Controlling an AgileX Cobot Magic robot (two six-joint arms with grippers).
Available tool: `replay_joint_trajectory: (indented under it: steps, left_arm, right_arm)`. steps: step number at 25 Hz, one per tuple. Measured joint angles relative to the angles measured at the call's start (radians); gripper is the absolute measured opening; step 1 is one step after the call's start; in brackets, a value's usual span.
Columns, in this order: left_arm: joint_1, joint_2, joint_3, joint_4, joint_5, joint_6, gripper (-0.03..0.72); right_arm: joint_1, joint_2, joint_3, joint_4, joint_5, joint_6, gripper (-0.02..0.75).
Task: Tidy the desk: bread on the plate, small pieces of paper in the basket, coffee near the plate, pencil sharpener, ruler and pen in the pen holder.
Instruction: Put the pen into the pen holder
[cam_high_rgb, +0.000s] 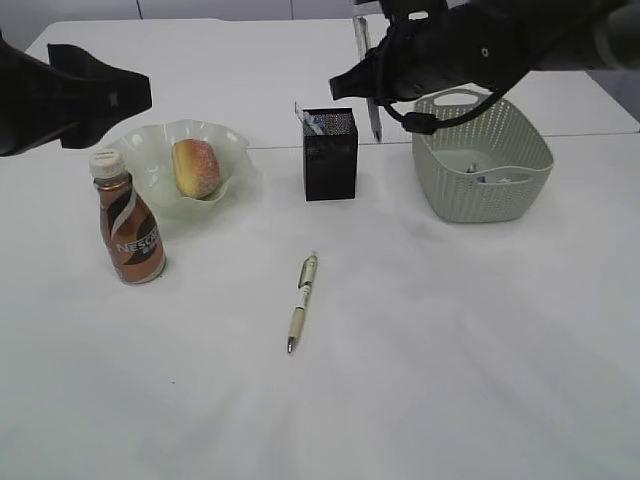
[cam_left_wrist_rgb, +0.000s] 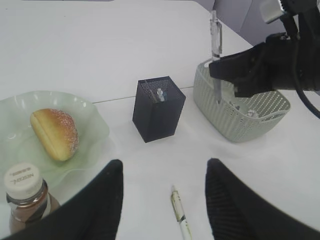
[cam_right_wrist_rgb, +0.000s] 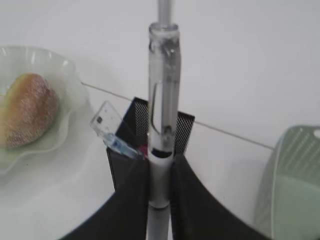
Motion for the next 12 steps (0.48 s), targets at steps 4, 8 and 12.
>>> replay_joint_trajectory:
  steps: [4,8,12]
  left_arm:
    - [0.0,0.0,0.0,0.0,0.0,0.0,0.384]
    - [0.0,0.0,0.0,0.0,0.0,0.0,0.382]
    - [0.0,0.0,0.0,0.0,0.0,0.0,0.381]
  right_arm:
    - [-0.01,0.039,0.002,-0.014,-0.188,0.0,0.077]
    - [-0.034,0.09,0.002,-0.021,-0.37,0.0,0.077]
    - [-0.06,0.132,0.002,-0.004,-0.467,0.0,0.077]
